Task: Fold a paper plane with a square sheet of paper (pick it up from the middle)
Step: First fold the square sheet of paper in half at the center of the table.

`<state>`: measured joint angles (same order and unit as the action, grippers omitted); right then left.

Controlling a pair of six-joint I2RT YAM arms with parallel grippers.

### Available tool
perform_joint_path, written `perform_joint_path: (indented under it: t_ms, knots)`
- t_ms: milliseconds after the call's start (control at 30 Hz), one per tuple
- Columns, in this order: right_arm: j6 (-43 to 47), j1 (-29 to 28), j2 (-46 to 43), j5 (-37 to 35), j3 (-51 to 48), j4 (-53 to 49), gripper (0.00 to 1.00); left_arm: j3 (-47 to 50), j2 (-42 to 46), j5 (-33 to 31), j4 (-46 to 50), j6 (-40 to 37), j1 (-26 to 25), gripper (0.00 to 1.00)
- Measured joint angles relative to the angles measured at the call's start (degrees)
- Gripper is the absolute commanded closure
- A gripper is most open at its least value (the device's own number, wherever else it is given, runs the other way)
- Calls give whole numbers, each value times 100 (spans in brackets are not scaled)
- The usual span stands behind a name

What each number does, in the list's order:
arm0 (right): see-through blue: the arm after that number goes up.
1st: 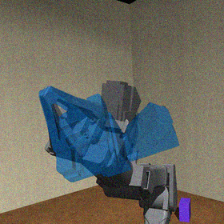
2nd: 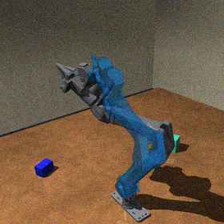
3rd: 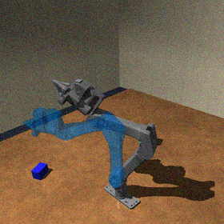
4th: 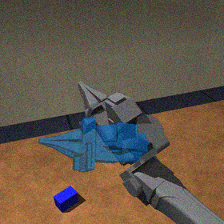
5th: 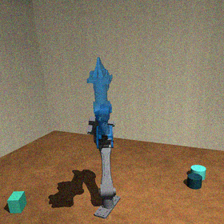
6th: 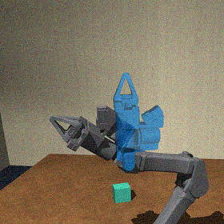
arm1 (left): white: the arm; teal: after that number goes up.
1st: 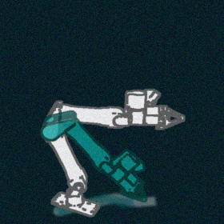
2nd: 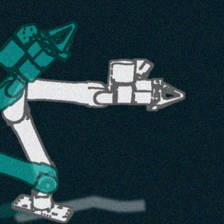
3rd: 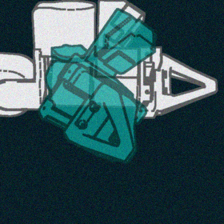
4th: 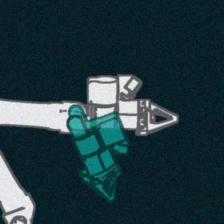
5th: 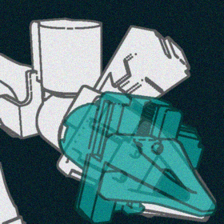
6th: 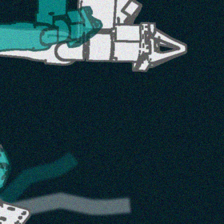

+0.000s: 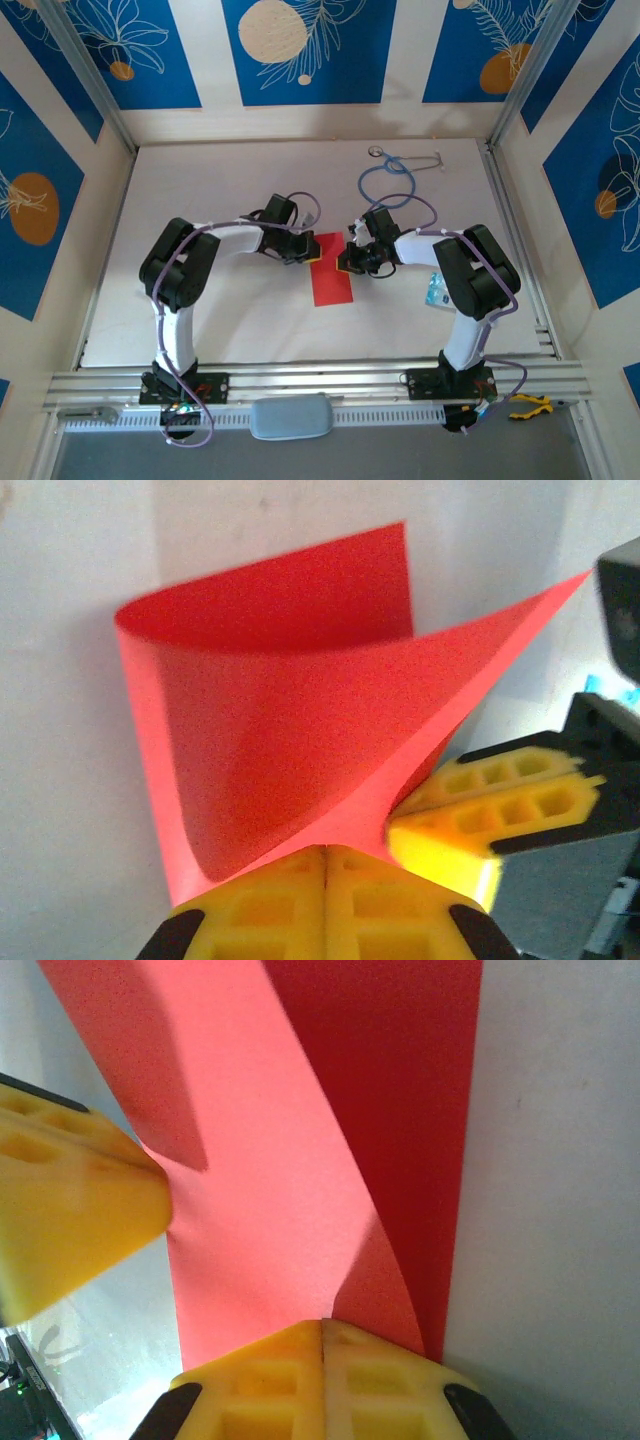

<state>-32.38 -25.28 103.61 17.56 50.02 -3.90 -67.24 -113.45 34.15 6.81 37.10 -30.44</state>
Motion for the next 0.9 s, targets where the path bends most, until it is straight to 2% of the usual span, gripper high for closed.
perform_joint_path:
  t_ms: [567,900]
  knots:
    - [2,2,0,2,13,-52,100,37,-299,164,-240,26,227,95]
    - [26,44,0,4,50,-160,100,-597,-387,140,203,-85,236,95]
